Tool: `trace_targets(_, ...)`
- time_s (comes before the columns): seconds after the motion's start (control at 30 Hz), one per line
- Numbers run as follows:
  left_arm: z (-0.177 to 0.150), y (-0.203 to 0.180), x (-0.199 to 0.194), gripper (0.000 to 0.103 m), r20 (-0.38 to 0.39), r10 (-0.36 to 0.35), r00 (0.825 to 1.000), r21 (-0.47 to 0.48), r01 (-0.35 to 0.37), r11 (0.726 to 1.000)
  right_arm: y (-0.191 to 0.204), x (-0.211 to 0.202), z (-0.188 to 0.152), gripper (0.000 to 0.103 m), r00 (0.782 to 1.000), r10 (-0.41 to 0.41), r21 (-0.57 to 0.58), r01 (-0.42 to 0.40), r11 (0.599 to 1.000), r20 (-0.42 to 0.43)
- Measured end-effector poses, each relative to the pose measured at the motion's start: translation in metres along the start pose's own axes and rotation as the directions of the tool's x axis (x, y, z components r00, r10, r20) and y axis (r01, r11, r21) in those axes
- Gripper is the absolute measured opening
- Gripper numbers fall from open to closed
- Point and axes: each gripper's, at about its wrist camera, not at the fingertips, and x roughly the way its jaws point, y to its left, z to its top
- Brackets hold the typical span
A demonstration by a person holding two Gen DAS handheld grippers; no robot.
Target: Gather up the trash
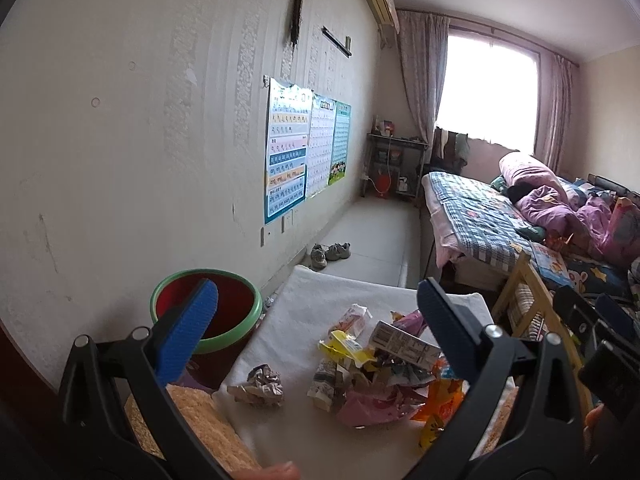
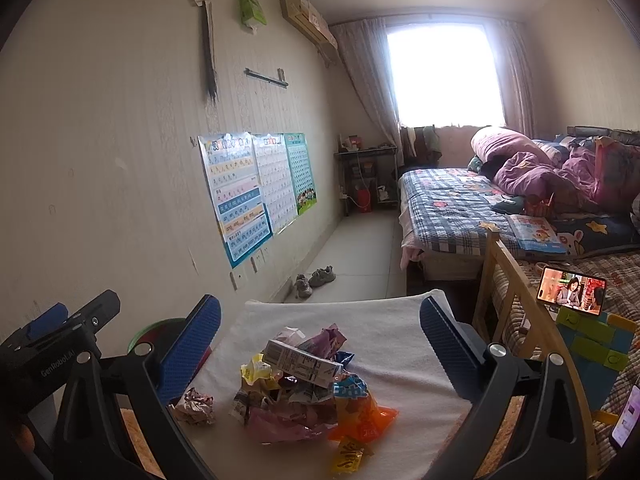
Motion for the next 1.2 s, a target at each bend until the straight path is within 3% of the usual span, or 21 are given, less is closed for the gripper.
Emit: trace_targets(1.2,-0.0024,-0.0022,0.01,0.098,-0.056,0.003,0.998,0.01,-0.002,1.0,-0.0032,0.0008,-0.0059,0.096,1.0,-0.003,0.0,0.003,1.0,-0.005)
